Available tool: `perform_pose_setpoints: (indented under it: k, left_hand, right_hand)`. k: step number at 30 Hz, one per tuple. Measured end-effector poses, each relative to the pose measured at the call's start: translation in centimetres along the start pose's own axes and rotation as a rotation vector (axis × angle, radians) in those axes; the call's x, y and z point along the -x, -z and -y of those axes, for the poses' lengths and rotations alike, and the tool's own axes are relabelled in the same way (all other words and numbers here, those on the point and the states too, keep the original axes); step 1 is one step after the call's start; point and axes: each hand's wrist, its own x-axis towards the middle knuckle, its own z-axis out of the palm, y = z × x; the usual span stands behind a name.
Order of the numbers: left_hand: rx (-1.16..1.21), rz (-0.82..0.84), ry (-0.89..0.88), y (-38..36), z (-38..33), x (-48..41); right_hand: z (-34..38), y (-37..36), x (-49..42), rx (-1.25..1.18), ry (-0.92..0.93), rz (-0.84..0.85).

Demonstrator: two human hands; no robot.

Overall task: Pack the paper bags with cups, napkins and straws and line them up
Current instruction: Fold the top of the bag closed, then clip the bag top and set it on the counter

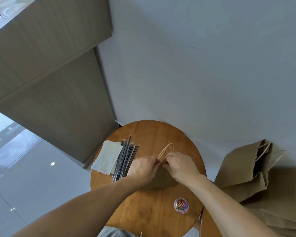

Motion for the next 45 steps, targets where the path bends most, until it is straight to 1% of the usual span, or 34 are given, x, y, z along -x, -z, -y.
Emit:
perform_pose_setpoints:
  k: [4,9,11,13,16,17,18,19,20,22,24,25,28,32,35,38,42,45]
  left_hand:
    - [-0.038,0.003,-0.023,0.1,0.0,0.0]
    - [-0.054,0.005,-0.032,-0.1,0.0,0.1]
    - [-0.037,0.013,-0.012,0.3,-0.1,0.1]
    - [-0.001,0.019,0.013,0.9,0.1,-0.1]
    - [0.064,0.041,0.022,1.8,0.9,0.2]
    - [0.082,0.061,0.031,2.0,1.5,0.6]
    - [0.097,0.087,0.049,2.0,2.2,1.0]
    - [0.105,0.109,0.073,2.0,3.0,1.6]
    - [0.103,0.126,0.103,1.9,3.8,2.1]
    - [0.098,0.139,0.184,1.5,5.3,3.1]
    - [0.119,0.144,0.267,1.3,6.2,3.6]
    - [0.138,0.153,0.298,1.2,6.4,3.7]
    - [0.150,0.173,0.351,1.4,6.5,3.7]
    - [0.176,0.179,0.389,1.5,6.3,3.6]
    - [0.225,0.135,0.373,2.0,6.5,4.1]
    - [0.283,0.087,0.334,3.6,6.8,5.5]
    - [0.345,-0.038,0.283,8.0,7.2,7.9]
    - [0.392,-0.179,0.229,11.9,8.4,10.6]
  right_hand:
    - [0.1,0.1,-0.2,0.052,0.008,0.028]
    - [0.1,-0.1,0.0,0.088,0.019,0.014]
    - [0.1,-0.4,0.1,0.076,0.026,-0.017]
    - [0.0,-0.8,0.8,-0.035,0.054,-0.150]
    - [-1.2,-1.0,2.7,-0.201,0.096,-0.463]
    - [-1.9,-1.1,3.6,-0.219,0.060,-0.539]
    - [-2.7,-1.2,4.3,-0.234,-0.011,-0.562]
    - [-3.6,-1.3,4.9,-0.250,-0.102,-0.531]
    - [-4.4,-1.6,5.4,-0.257,-0.192,-0.462]
    - [-5.8,-2.4,5.7,-0.268,-0.298,-0.276]
    - [-6.5,-3.3,5.3,-0.418,-0.348,-0.123]
    - [-6.8,-3.7,5.0,-0.519,-0.371,-0.088]
    - [-6.8,-4.7,3.7,-0.750,-0.444,-0.058]
    - [-6.3,-5.4,3.0,-0.790,-0.523,-0.082]
    - [-5.1,-5.3,3.3,-0.777,-0.540,-0.164]
    - [-2.9,-4.3,3.8,-0.774,-0.500,-0.300]
    - [1.8,-1.5,3.6,-0.809,-0.437,-0.498]
    - [6.7,1.0,2.7,-0.852,-0.390,-0.620]
